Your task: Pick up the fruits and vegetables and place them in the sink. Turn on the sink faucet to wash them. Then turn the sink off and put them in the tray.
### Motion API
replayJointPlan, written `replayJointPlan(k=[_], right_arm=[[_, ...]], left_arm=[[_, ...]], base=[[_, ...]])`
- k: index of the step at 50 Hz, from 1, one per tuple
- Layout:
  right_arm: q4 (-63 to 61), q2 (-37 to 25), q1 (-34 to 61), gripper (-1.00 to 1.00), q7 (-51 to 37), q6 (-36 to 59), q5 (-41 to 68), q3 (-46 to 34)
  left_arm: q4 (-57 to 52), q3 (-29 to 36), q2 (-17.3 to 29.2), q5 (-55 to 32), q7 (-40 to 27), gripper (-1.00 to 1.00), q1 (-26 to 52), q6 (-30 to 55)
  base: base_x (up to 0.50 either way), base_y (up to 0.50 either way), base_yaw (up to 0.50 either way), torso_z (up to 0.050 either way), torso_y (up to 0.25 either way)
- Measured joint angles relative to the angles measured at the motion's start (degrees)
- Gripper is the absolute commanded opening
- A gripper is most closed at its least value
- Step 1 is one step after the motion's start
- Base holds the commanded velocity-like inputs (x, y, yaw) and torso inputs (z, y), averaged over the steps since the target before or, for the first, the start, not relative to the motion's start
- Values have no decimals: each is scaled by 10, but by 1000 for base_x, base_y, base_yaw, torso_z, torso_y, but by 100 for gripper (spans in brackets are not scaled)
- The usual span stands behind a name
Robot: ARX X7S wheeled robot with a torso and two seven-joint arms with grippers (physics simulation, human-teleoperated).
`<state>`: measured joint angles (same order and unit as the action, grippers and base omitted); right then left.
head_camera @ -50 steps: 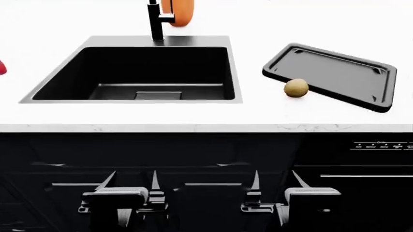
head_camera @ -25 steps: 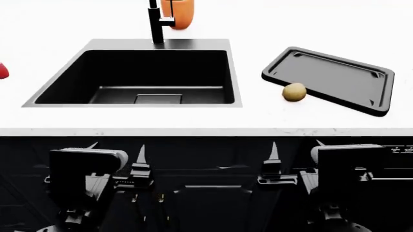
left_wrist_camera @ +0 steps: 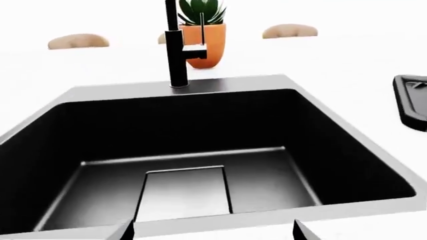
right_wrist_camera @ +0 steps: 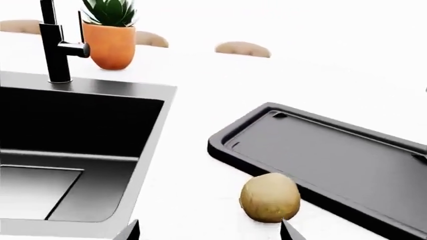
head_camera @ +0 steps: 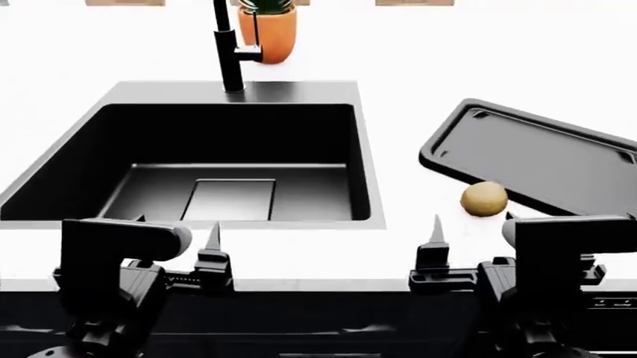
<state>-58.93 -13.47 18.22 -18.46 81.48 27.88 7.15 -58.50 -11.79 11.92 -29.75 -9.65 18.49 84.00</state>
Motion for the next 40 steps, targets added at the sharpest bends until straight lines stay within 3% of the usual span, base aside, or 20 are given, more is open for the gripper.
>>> replayJointPlan(k=[14, 28, 40], right_arm=[[-6, -44, 5, 100, -129, 3, 181, 44], [27, -66, 36, 100, -290, 46, 408, 93], [101, -98, 85, 100, -470, 43, 589, 77]], left_arm=[[-6, -25, 9, -52, -25, 100, -1, 8], [-7, -46, 21, -119, -66, 100, 1, 14], [3, -48, 32, -150, -91, 100, -3, 4]], base=[[465, -190, 0, 0, 1], [0, 0, 0, 0, 0], [0, 0, 0, 0, 0]])
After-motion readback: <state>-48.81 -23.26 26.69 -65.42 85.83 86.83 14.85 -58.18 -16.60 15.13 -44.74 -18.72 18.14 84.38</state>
